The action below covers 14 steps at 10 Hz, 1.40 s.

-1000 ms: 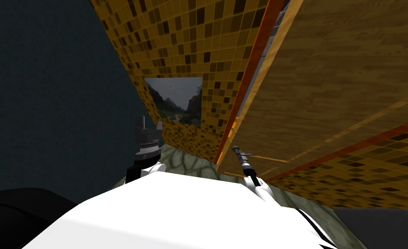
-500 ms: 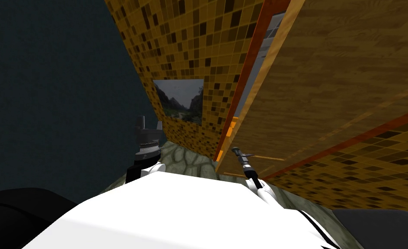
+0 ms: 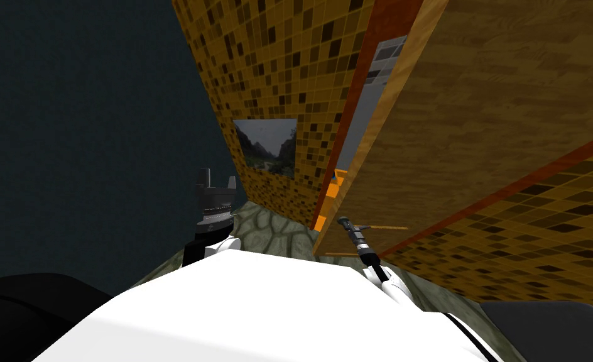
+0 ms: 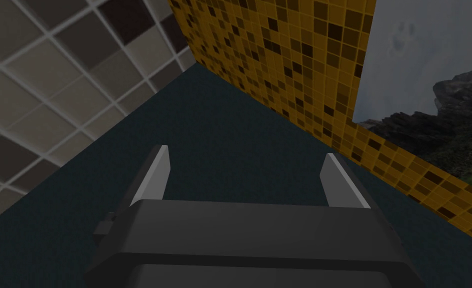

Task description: Pull the door open

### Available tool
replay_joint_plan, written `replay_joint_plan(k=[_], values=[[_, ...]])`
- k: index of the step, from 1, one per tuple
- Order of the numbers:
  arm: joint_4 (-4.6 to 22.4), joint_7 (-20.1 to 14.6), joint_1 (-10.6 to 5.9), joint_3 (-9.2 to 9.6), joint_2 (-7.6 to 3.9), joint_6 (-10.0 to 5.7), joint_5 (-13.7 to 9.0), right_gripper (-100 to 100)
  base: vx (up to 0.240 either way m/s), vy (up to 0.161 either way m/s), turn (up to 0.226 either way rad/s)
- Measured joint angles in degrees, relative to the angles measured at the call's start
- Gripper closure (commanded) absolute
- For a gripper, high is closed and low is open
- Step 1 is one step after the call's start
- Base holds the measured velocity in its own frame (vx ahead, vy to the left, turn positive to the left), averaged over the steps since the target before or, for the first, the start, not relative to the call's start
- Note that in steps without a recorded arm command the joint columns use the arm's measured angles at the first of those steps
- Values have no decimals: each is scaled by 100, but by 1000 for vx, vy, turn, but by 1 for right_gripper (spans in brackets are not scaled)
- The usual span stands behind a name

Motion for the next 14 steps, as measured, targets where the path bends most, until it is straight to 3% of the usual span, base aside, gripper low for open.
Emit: replay_joint_plan(k=[4,7,12,14], values=[[-6,-164,145,113,-124,-230,58,100,-146,-83,132],[-7,-265,285,177,-258,-517,66,100,-218,-87,139],[242,-427,429,324,-418,-1026,109,100,-161,-95,122],[212,-448,488,335,-426,-1046,110,100,-176,-90,205]])
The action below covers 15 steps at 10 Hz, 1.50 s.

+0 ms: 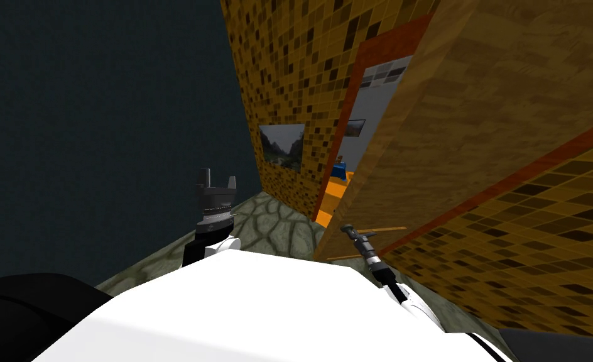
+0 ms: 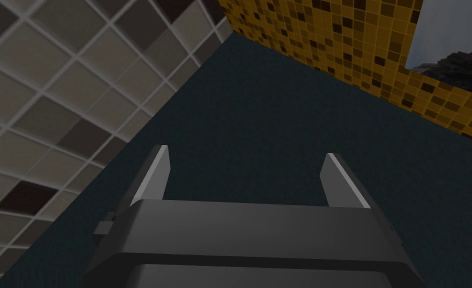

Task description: Pull the door open

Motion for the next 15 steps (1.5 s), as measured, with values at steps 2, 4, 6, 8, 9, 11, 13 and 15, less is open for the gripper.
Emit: replay_joint_plan(k=[2,4,6,8,9,11,13,15], values=[[106,-17,-39,0,-24,-106,-6,100,-210,-104,178],[121,-27,12,8,-48,-197,-7,100,-217,-111,198],[197,-38,50,12,-80,-312,-11,100,-242,-118,193],[220,-46,92,15,-107,-402,-15,100,-216,-95,153],[112,-48,184,3,-133,-387,-27,100,-182,-90,129],[227,-67,155,24,-133,-455,-17,100,-98,-53,81],[239,-79,176,21,-147,-481,-22,100,-180,-103,201],[305,-83,146,33,-144,-560,-16,100,-201,-114,190]])
